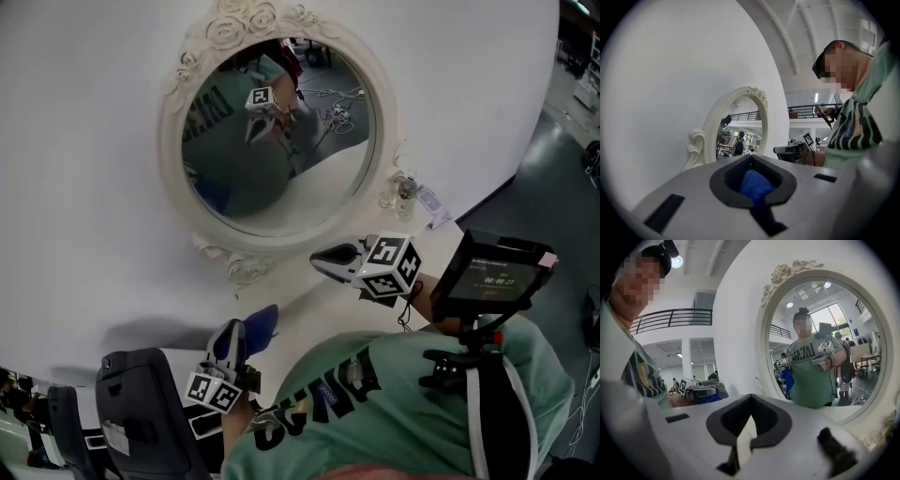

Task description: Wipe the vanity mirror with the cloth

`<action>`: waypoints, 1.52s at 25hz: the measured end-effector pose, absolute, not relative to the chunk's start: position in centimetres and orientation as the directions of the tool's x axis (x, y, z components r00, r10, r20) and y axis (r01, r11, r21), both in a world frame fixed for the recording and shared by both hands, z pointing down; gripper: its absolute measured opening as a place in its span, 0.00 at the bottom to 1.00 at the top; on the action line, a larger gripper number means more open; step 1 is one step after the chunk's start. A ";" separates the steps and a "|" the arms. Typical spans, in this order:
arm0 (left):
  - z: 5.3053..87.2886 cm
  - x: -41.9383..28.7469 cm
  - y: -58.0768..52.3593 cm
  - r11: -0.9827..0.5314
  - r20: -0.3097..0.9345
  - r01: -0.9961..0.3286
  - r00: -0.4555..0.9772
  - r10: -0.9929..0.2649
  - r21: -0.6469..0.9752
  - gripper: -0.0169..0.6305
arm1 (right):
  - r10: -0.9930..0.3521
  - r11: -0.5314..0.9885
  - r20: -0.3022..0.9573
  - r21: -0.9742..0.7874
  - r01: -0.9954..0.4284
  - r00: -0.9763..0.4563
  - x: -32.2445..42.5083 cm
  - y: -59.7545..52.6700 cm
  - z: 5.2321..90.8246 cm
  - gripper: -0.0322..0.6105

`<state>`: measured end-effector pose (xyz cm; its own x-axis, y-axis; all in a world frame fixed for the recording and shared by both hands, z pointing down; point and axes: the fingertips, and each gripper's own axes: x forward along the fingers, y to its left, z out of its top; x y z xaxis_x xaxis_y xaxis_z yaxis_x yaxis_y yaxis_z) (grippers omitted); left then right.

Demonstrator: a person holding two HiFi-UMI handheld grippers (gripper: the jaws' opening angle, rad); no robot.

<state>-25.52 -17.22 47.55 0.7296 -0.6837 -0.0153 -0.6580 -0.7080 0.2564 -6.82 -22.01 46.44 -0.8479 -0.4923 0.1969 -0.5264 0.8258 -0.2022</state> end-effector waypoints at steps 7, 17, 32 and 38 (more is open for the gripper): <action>47.7 -23.6 -17.9 -0.743 -0.023 -0.618 0.765 -0.644 0.256 0.05 | -0.515 0.810 0.202 -0.204 -0.550 -0.833 -5.9 -22.4 47.4 0.07; 47.9 -21.9 -18.4 -0.769 -0.029 -0.582 0.792 -0.609 0.264 0.05 | -0.541 0.794 0.194 -0.204 -0.573 -0.818 -4.5 -22.5 47.4 0.07; 48.2 -22.2 -18.0 -0.767 -0.024 -0.578 0.794 -0.607 0.278 0.05 | -0.534 0.804 0.228 -0.160 -0.573 -0.814 -5.5 -22.3 47.9 0.07; 48.5 -21.9 -18.0 -0.771 -0.024 -0.569 0.800 -0.600 0.285 0.05 | -0.534 0.805 0.237 -0.151 -0.573 -0.812 -5.6 -22.4 48.1 0.07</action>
